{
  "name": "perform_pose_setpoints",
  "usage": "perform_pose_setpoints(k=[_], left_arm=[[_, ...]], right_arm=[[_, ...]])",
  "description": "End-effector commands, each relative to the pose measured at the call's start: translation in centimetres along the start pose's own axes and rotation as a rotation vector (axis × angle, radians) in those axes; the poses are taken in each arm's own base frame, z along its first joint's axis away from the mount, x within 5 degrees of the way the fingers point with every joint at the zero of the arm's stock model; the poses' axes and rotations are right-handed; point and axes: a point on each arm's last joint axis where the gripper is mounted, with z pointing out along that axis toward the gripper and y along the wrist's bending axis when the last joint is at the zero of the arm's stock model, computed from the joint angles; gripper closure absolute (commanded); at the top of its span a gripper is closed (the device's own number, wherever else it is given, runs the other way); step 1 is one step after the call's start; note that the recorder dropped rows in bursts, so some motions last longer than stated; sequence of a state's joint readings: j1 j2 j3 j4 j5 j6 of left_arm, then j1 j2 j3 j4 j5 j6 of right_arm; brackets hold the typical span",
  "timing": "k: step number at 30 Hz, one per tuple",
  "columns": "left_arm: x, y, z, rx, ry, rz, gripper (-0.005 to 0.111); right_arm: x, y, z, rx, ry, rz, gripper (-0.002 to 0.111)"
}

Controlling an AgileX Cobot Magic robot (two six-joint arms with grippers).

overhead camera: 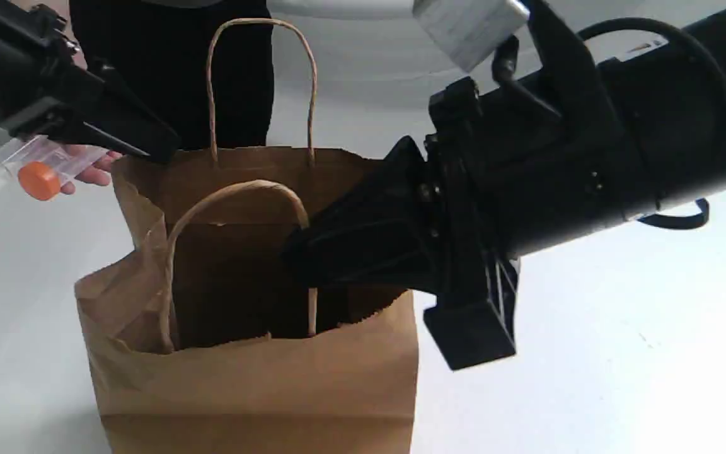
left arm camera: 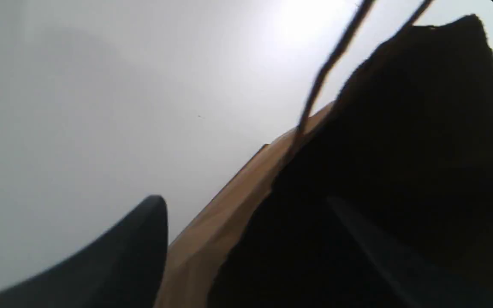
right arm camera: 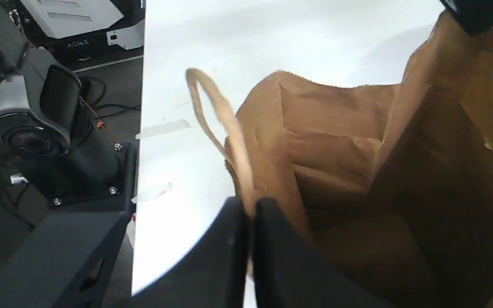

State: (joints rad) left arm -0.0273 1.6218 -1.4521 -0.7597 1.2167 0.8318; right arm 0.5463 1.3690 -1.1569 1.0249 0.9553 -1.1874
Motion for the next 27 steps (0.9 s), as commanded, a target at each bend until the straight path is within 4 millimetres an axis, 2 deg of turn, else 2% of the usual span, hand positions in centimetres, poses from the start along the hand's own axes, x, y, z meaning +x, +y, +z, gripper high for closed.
perform_pose_setpoints(k=[1, 5, 8, 11, 12, 14, 21, 25, 27], left_arm=[[-0.3, -0.9, 1.3, 0.024, 0.040, 0.051, 0.052], [0.1, -0.9, 3.1, -0.002, 0.144, 0.085, 0.052], [0.3, -0.4, 4.0, -0.030, 0.175, 0.073, 0.058], [-0.1, 0.1, 4.2, -0.073, 0.134, 0.066, 0.076], [-0.3, 0.2, 4.1, -0.092, 0.110, 0.069, 0.089], [-0.5, 0.3, 4.0, -0.110, 0.089, 0.076, 0.106], [-0.8, 0.4, 4.0, -0.111, 0.075, 0.062, 0.107], [-0.4, 0.8, 5.0, -0.071, 0.117, 0.016, 0.107], [0.1, 1.2, 5.9, -0.031, 0.153, -0.008, 0.107]], right_arm=[[-0.2, 0.1, 0.0, -0.007, -0.003, -0.005, 0.108], [-0.2, 0.1, 0.0, -0.006, -0.002, -0.006, 0.108], [0.0, 0.1, 0.0, 0.001, 0.016, -0.011, 0.108], [0.1, 0.0, 0.0, 0.008, 0.031, 0.004, 0.108], [0.1, 0.0, 0.0, 0.011, 0.032, 0.014, 0.108], [0.1, 0.0, 0.0, 0.011, 0.032, 0.025, 0.108], [-0.1, -0.1, -0.1, 0.018, 0.014, 0.098, 0.108], [-1.8, 0.2, -0.9, 0.009, -0.014, 0.049, 0.108], [-3.5, 0.5, -1.8, 0.013, -0.043, 0.024, 0.108]])
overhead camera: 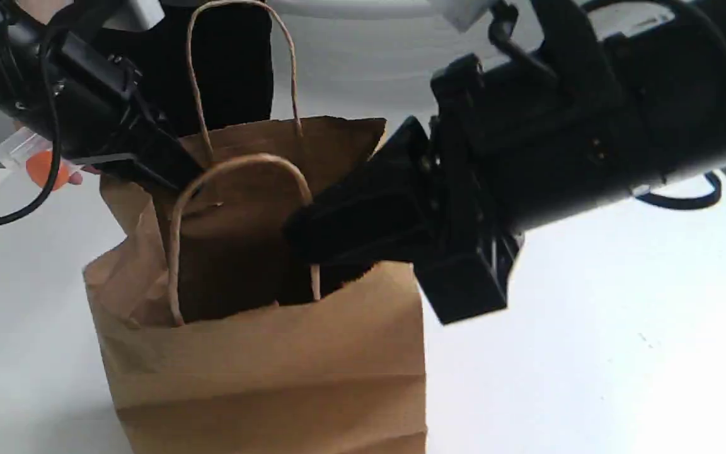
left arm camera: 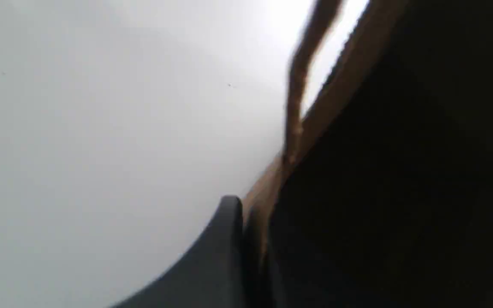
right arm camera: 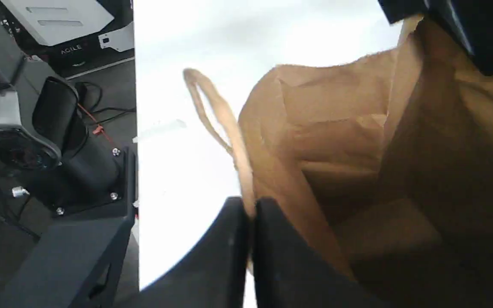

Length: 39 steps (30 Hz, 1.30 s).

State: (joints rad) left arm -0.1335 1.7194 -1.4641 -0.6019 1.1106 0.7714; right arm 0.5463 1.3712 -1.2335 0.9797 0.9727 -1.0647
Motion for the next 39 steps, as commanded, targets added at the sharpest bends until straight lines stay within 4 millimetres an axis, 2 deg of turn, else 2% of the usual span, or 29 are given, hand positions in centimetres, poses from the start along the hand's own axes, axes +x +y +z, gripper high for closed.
perform_pose_setpoints(k=[1, 5, 9, 14, 18, 27, 39], left_arm=[[0.2, 0.2, 1.6, 0.077, 0.046, -0.050, 0.107], [0.2, 0.7, 3.3, 0.145, 0.045, -0.105, 0.107], [0.2, 1.0, 4.4, 0.195, 0.038, -0.142, 0.107], [0.6, 1.6, 6.0, 0.232, 0.065, -0.179, 0.107], [0.5, 1.8, 6.4, 0.243, 0.048, -0.189, 0.107], [0.5, 1.8, 6.4, 0.249, 0.041, -0.181, 0.107], [0.5, 1.7, 6.4, 0.253, 0.044, -0.180, 0.107]], right_arm=[[-2.4, 0.6, -1.3, -0.001, -0.046, -0.018, 0.108], [-4.6, 0.7, -3.1, 0.093, -0.043, -0.015, 0.108], [-5.6, 0.5, -4.3, 0.189, -0.017, 0.010, 0.108], [-6.6, 0.7, -5.0, 0.209, -0.050, 0.008, 0.108], [-6.7, 0.4, -4.8, 0.214, -0.063, 0.022, 0.108], [-6.0, -1.2, -2.6, 0.166, -0.017, 0.080, 0.108], [-6.0, -1.2, -2.5, 0.163, -0.019, 0.086, 0.108]])
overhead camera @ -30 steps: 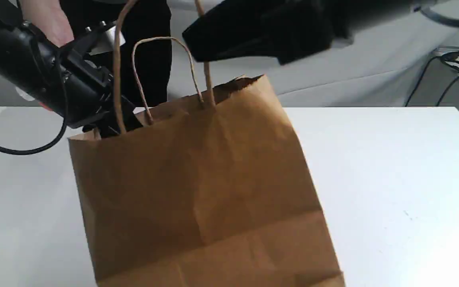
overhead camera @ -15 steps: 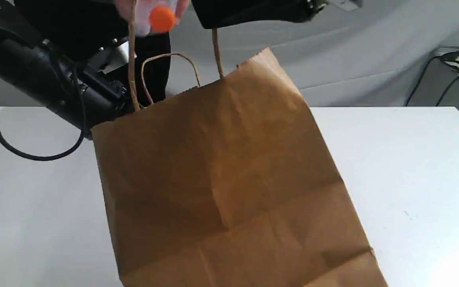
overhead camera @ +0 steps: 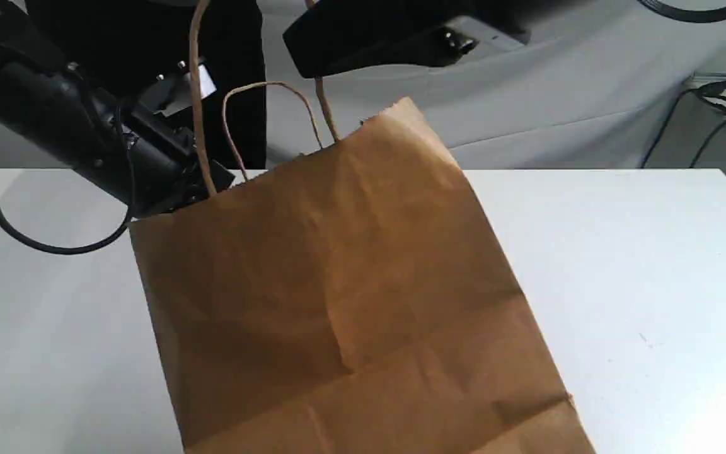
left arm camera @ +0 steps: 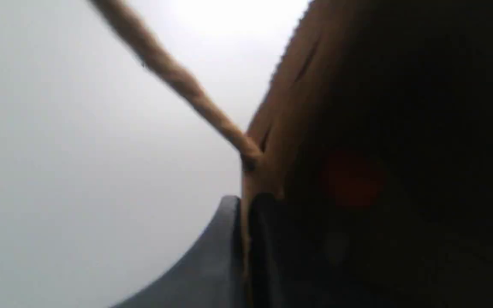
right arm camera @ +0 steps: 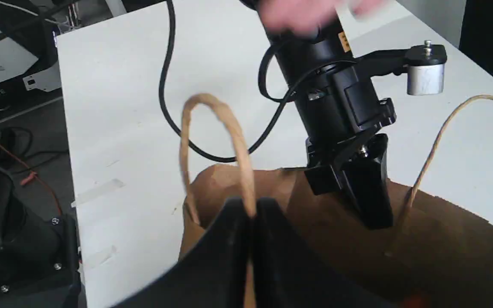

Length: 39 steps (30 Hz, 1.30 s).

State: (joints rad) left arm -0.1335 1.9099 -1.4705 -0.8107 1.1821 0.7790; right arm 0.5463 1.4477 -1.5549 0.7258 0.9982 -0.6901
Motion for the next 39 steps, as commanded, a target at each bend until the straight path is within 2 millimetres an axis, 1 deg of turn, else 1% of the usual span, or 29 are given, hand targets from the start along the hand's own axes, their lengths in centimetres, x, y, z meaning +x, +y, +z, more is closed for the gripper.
perform_pose_setpoints(k=[1, 11, 15, 17, 21, 23, 25, 28, 30, 33, 35, 36, 39], left_arm=[[-0.1, -0.2, 0.1, 0.005, -0.007, 0.008, 0.107], [-0.1, -0.2, 0.1, 0.005, -0.007, 0.008, 0.107], [-0.6, -0.3, -0.2, -0.001, -0.021, 0.022, 0.107], [-1.2, -0.7, -0.9, -0.005, -0.038, 0.045, 0.107], [-2.6, -2.1, -3.0, -0.036, -0.077, 0.122, 0.107], [-3.4, -3.1, -4.5, -0.073, -0.109, 0.167, 0.107], [-4.0, -3.7, -5.4, -0.087, -0.136, 0.191, 0.107], [-4.6, -4.3, -6.3, -0.099, -0.164, 0.219, 0.107], [-4.9, -4.5, -6.6, -0.104, -0.177, 0.228, 0.107], [-5.2, -4.8, -7.0, -0.107, -0.188, 0.240, 0.107], [-5.2, -4.8, -7.0, -0.107, -0.189, 0.241, 0.107], [-5.2, -4.8, -7.0, -0.109, -0.188, 0.241, 0.107], [-5.1, -4.6, -7.0, -0.127, -0.180, 0.246, 0.107]], right_arm=[[-0.3, 0.2, -0.1, -0.010, -0.016, 0.007, 0.108], [-0.4, 0.1, -0.1, 0.000, -0.028, 0.000, 0.108], [-0.4, 0.1, -0.1, 0.003, -0.027, -0.046, 0.108], [-0.2, -0.1, -0.2, 0.028, -0.007, -0.068, 0.108], [-0.1, -0.1, -0.9, 0.082, 0.017, -0.115, 0.108], [-0.3, 0.0, -1.4, 0.101, -0.007, -0.134, 0.108], [-0.7, 0.2, -1.9, 0.127, -0.042, -0.163, 0.108], [-0.8, 0.4, -2.6, 0.168, -0.111, -0.155, 0.108], [-0.3, 0.4, -2.5, 0.181, -0.141, -0.151, 0.108], [1.5, 0.3, -1.8, 0.185, -0.175, -0.125, 0.108], [3.4, 0.0, -0.9, 0.201, -0.197, -0.082, 0.108], [3.9, -0.1, -0.7, 0.206, -0.209, -0.067, 0.108], [6.4, -0.5, 0.5, 0.221, -0.197, -0.029, 0.108]])
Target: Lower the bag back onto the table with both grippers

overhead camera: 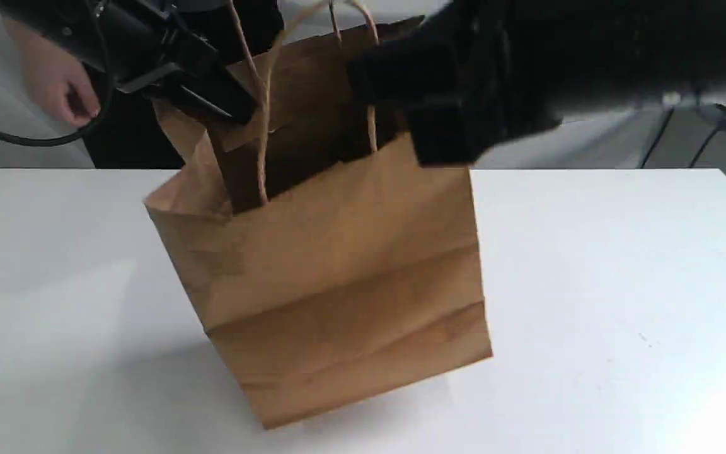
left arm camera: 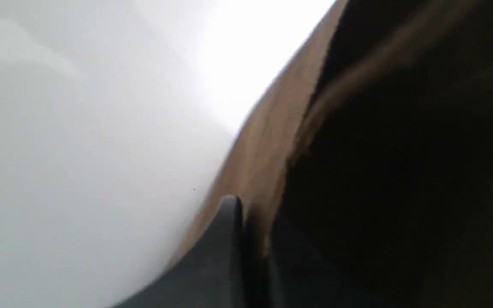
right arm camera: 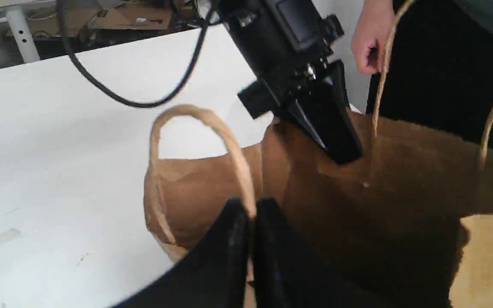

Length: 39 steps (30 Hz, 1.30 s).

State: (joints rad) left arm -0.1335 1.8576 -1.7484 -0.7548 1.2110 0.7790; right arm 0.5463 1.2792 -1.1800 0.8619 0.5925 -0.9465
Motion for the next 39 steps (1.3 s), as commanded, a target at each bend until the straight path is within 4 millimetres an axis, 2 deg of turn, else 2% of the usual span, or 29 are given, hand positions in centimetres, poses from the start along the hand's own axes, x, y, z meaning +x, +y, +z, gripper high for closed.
perform_pose_setpoints(k=[1, 5, 14, 22, 31, 34, 39], left_arm=[[-0.3, -0.3, -0.3, -0.019, -0.010, 0.012, 0.107], [-0.4, -0.1, -0.2, -0.031, -0.015, 0.025, 0.107], [-0.3, 0.3, 0.3, -0.027, -0.018, 0.012, 0.107], [0.2, 1.5, 2.4, 0.035, -0.004, -0.051, 0.107], [0.3, 1.5, 2.5, 0.042, 0.001, -0.050, 0.105], [0.3, 1.6, 2.5, 0.039, 0.000, -0.048, 0.096], [0.2, 1.6, 2.5, 0.036, -0.007, -0.047, 0.063]], right_arm=[[2.1, 0.0, 0.5, 0.025, -0.018, 0.045, 0.108], [3.2, 0.1, 0.8, 0.015, -0.004, 0.096, 0.108], [2.7, 1.0, 0.9, -0.090, -0.050, 0.251, 0.108], [3.2, 0.7, 0.9, -0.060, -0.014, 0.178, 0.108], [7.0, 0.5, 1.8, -0.013, 0.076, 0.250, 0.108], [7.1, 0.6, 1.8, -0.012, 0.080, 0.253, 0.108], [7.0, 0.4, 1.8, -0.002, 0.072, 0.254, 0.108]])
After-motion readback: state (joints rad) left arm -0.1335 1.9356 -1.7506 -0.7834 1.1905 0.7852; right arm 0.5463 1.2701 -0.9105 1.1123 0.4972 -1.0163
